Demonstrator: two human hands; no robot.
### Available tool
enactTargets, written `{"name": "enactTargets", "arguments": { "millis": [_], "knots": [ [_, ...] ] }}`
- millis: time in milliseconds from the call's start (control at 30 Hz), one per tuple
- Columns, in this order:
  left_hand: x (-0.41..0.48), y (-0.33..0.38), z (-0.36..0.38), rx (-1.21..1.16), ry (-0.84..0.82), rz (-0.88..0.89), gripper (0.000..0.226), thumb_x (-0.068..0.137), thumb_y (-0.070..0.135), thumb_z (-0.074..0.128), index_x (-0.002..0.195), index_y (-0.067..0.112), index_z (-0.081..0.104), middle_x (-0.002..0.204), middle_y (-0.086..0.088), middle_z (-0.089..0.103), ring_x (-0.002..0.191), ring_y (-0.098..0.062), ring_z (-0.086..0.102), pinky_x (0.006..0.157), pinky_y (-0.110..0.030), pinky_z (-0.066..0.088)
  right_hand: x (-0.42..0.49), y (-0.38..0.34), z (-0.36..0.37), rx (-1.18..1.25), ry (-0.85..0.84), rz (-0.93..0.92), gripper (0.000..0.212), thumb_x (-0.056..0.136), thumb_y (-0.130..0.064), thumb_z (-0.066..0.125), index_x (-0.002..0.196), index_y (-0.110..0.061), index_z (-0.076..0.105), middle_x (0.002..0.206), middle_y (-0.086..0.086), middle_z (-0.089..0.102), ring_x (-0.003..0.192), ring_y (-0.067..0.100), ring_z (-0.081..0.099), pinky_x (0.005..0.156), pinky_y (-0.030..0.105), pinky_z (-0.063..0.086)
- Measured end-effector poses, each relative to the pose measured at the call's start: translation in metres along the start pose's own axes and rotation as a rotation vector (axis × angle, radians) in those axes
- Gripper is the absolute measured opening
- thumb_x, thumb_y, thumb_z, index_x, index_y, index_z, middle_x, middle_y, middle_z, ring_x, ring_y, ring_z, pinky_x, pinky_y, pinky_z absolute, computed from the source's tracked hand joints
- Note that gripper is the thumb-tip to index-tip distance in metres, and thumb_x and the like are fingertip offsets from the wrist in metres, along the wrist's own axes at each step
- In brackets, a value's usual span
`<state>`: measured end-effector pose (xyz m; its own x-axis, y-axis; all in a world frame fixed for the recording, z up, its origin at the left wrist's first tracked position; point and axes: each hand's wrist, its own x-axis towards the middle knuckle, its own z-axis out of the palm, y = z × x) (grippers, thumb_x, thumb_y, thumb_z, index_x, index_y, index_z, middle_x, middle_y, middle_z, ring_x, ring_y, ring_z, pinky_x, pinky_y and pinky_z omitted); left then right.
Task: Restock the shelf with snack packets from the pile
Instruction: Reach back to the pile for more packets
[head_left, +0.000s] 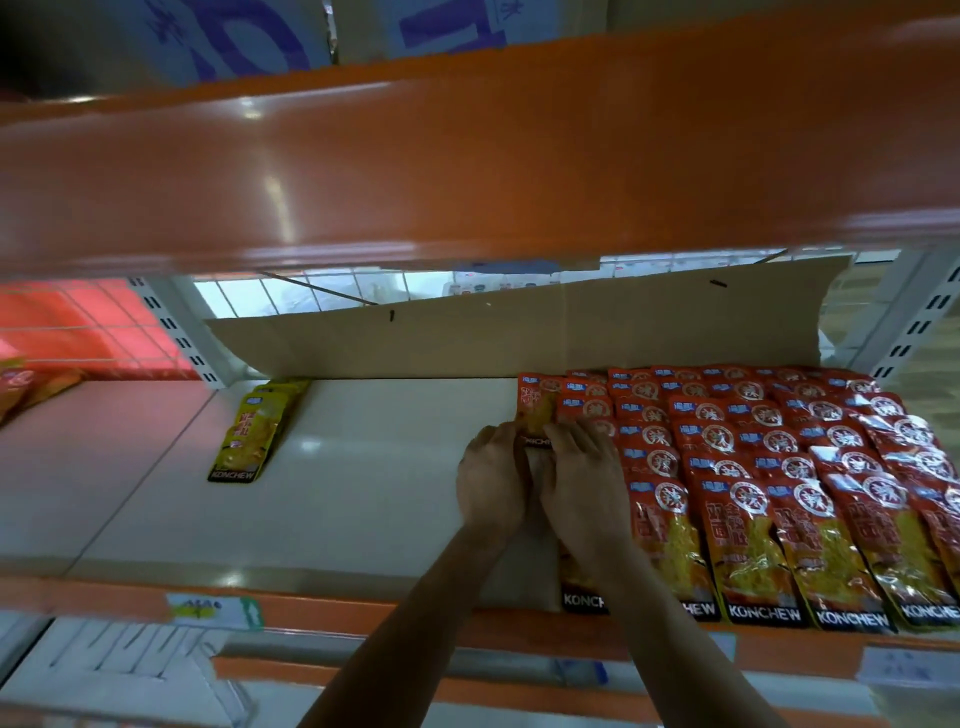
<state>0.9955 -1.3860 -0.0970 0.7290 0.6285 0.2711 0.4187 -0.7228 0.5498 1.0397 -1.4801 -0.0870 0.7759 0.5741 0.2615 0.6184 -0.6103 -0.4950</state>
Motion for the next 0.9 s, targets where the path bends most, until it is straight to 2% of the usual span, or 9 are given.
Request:
{"name": "enactTargets", "arguments": {
  "millis": [100, 300, 400, 567, 767, 900],
  "knots": [
    [-0.005, -0.025, -0.02, 0.052, 0.001, -0.006, 0.032, 0.096, 0.019, 0.047, 0.125, 0.016, 0.06, 0.119, -0.007, 0.063, 0.107, -0.024, 0.058, 0.085, -0.033, 0.048, -0.002, -0.028, 0.018, -0.005, -0.027, -0.062, 0.038, 0.092, -0.014, 0.051, 0.13, -0.01, 0.054, 0.139, 0.011, 0.05, 0.136, 0.026, 0.036, 0.115, 0.039, 0.026],
    [-0.022, -0.098, -0.082, 0.108, 0.085, -0.064, 0.035, 0.094, 0.019, 0.053, 0.127, 0.014, 0.06, 0.121, -0.009, 0.064, 0.112, -0.027, 0.056, 0.09, -0.037, 0.047, -0.01, -0.105, 0.065, -0.015, -0.126, -0.168, 0.045, 0.098, -0.023, 0.044, 0.143, -0.017, 0.04, 0.153, 0.005, 0.034, 0.145, 0.021, 0.021, 0.119, 0.035, 0.01],
    [-0.032, -0.142, -0.12, 0.128, 0.118, -0.119, 0.034, 0.094, 0.02, 0.054, 0.127, 0.013, 0.06, 0.122, -0.008, 0.064, 0.114, -0.029, 0.055, 0.091, -0.037, 0.046, -0.018, -0.155, 0.09, -0.001, -0.175, -0.211, 0.045, 0.099, -0.025, 0.042, 0.144, -0.02, 0.038, 0.154, 0.003, 0.031, 0.145, 0.02, 0.019, 0.119, 0.034, 0.007],
    [-0.051, -0.223, -0.185, 0.194, 0.182, -0.185, 0.032, 0.092, 0.024, 0.056, 0.122, 0.015, 0.063, 0.116, -0.01, 0.066, 0.107, -0.033, 0.057, 0.088, -0.038, 0.046, -0.035, -0.244, 0.134, -0.007, -0.234, -0.283, 0.048, 0.094, -0.025, 0.043, 0.142, -0.02, 0.04, 0.151, 0.002, 0.035, 0.142, 0.018, 0.025, 0.117, 0.031, 0.014],
    [-0.068, -0.311, -0.261, 0.252, 0.255, -0.218, 0.033, 0.095, 0.027, 0.055, 0.125, 0.014, 0.061, 0.123, -0.008, 0.064, 0.113, -0.029, 0.057, 0.095, -0.038, 0.046, -0.052, -0.344, 0.186, 0.035, -0.243, -0.383, 0.043, 0.094, -0.025, 0.047, 0.137, -0.017, 0.046, 0.142, 0.002, 0.046, 0.134, 0.019, 0.037, 0.113, 0.03, 0.023],
    [-0.073, -0.356, -0.301, 0.255, 0.268, -0.29, 0.036, 0.096, 0.028, 0.054, 0.128, 0.014, 0.058, 0.126, -0.009, 0.063, 0.114, -0.03, 0.055, 0.095, -0.039, 0.045, -0.06, -0.396, 0.21, 0.098, -0.248, -0.408, 0.037, 0.092, -0.022, 0.055, 0.128, -0.014, 0.054, 0.132, 0.003, 0.056, 0.124, 0.021, 0.047, 0.107, 0.033, 0.035]
  ]
}}
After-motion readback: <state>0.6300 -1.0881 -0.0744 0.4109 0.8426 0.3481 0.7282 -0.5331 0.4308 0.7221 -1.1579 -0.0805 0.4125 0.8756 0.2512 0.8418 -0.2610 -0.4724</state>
